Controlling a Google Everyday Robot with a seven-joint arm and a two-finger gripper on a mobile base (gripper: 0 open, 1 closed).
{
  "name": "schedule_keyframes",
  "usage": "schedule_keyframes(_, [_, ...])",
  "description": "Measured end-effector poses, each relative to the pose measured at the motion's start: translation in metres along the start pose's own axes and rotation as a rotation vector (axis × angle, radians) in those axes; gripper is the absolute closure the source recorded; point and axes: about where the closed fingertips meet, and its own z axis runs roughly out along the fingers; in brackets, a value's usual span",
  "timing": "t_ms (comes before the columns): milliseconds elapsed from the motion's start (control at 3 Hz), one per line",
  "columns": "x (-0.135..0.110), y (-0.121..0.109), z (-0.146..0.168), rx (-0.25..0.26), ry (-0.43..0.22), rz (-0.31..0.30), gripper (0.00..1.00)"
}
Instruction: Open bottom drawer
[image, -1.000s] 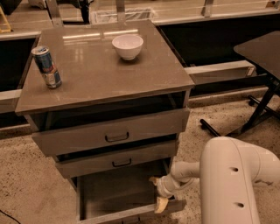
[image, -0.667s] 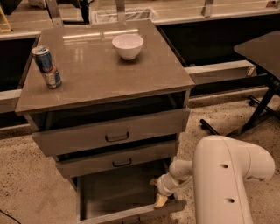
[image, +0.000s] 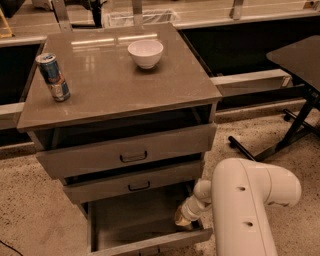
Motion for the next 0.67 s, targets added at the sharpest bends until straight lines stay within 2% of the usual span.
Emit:
schedule_keyframes(333, [0.012,0.004,0.024,-0.039,0.005,0.007,0.91])
schedule_keyframes(667, [0.019,0.031,0.070,-0.158,-0.016,-0.034,1.00])
